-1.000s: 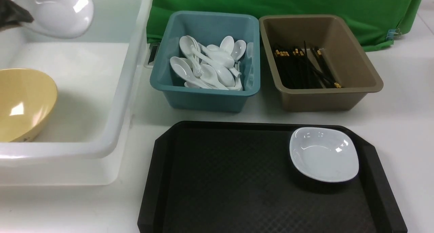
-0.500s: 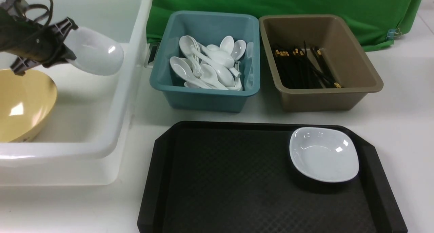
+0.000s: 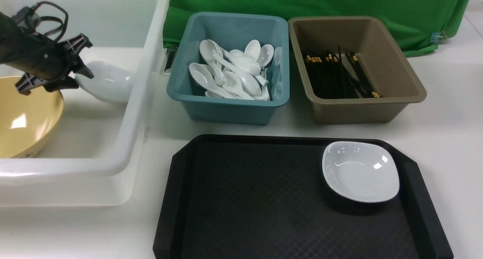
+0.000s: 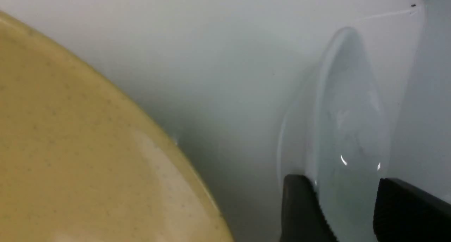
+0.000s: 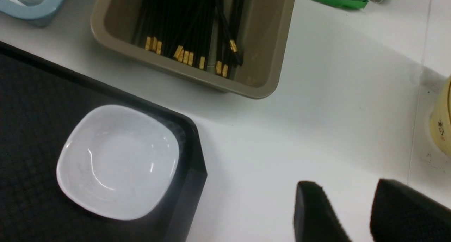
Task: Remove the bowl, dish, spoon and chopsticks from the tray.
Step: Use the left arm to put the plate into the large storage box on the left, then use the left arm to grab the plate, then use the left arm to put the plate into the large storage box on the left
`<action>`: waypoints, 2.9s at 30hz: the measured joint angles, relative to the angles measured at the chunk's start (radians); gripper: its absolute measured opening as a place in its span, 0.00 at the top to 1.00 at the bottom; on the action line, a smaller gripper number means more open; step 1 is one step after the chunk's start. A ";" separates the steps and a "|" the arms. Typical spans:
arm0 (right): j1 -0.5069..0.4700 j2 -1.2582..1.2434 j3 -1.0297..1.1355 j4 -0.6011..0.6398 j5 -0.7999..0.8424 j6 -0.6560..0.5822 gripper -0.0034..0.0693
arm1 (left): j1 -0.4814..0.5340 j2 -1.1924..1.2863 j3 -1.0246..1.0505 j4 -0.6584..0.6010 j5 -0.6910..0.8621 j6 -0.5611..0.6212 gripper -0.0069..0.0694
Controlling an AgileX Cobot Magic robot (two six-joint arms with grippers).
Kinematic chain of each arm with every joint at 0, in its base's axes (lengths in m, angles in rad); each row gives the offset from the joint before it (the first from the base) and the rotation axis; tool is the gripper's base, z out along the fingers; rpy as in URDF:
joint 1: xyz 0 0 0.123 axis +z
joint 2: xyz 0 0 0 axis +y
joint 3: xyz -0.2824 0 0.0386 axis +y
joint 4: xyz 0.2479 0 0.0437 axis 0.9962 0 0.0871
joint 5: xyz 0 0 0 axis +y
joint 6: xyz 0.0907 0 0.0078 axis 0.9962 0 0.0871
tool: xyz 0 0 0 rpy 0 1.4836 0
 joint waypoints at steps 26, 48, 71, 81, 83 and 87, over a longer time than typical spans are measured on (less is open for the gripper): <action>0.000 -0.001 0.001 -0.135 0.017 0.030 0.63 | -0.600 -0.046 -0.518 0.040 0.541 0.097 0.90; 0.000 -0.065 0.001 -0.122 0.018 0.033 0.63 | -0.985 0.332 -0.519 0.342 0.363 -0.167 0.17; 0.000 -0.076 0.001 -0.103 0.018 0.031 0.63 | -0.859 0.225 -0.556 0.209 0.480 -0.103 0.89; 0.000 -0.076 0.001 -0.096 0.018 0.047 0.63 | -0.414 -0.123 -0.593 0.156 0.528 -0.001 0.89; 0.000 -0.076 0.001 -0.096 0.018 0.051 0.62 | -0.291 -0.137 -0.595 0.157 0.518 0.000 0.89; 0.000 -0.076 0.001 -0.089 0.018 0.053 0.62 | -0.019 -0.097 -0.598 0.166 0.497 0.000 0.89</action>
